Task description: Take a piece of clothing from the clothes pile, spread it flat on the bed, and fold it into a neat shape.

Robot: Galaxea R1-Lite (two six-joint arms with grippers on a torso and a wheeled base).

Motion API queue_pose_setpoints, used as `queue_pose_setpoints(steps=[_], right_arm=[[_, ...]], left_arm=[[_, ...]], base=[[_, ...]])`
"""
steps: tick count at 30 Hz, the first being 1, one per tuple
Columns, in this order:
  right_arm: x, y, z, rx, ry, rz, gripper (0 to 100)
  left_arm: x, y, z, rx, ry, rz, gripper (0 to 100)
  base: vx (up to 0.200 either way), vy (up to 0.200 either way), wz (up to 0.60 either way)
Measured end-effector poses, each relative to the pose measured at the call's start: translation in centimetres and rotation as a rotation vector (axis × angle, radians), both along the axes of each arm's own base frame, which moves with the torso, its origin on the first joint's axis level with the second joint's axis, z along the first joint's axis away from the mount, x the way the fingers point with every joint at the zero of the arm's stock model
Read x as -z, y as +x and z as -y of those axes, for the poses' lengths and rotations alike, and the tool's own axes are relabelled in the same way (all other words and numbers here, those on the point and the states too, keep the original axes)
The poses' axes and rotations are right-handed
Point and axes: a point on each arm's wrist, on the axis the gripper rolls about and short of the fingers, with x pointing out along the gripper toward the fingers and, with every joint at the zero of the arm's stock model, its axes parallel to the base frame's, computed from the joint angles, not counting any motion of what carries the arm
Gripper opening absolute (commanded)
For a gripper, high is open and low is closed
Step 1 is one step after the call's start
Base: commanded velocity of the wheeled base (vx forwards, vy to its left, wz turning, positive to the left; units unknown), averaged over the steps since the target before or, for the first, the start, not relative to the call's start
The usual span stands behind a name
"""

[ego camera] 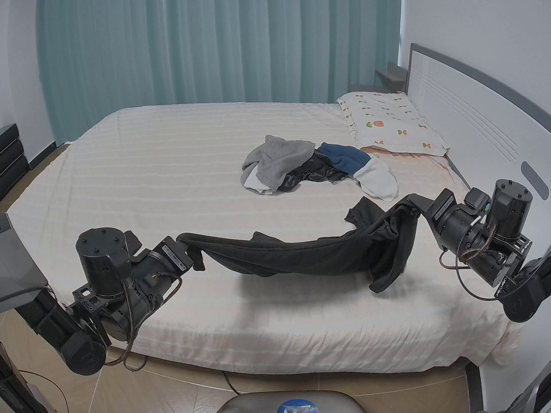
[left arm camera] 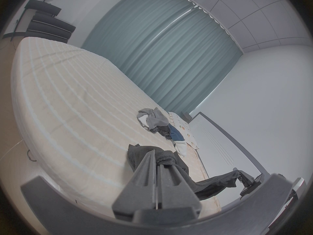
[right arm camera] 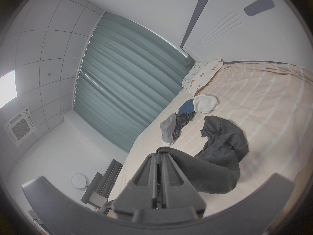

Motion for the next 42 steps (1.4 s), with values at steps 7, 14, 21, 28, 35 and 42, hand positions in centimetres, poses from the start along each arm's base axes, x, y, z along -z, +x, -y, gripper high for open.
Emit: queue_pose_setpoints(steps=[7,14,21,28,35,42], right_arm=[[-0.2,0.9,-0.3,0.123,-0.036,0.040,0],[-0.9,1.7,-0.8,0.155,0.009,0.192,0],[0.1,2.3,-1.2,0.154,0.002,0.190,0],[0.2,2.4,-1.2,0.149,0.007,0.189,0],[-0.1,2.4,-1.3,0.147,0.024,0.213,0],[-0.1,2.4,-1.3,0.145,0.031,0.226,0]], left_arm=[[-0.3,0.1,0.0,-0.002,-0.009,0.011,0],[-0.5,0.2,0.0,-0.007,-0.014,0.021,0],[-0.9,0.3,-0.3,-0.017,-0.021,0.036,0],[-1.4,0.2,-0.4,-0.022,-0.028,0.050,0],[-1.6,0.2,-0.5,-0.025,-0.031,0.057,0],[-1.7,0.1,-0.6,-0.024,-0.033,0.062,0]], base=[[0.000,0.200,0.00],[0.000,0.200,0.00],[0.000,0.200,0.00],[0.000,0.200,0.00],[0.000,0.200,0.00],[0.000,0.200,0.00]])
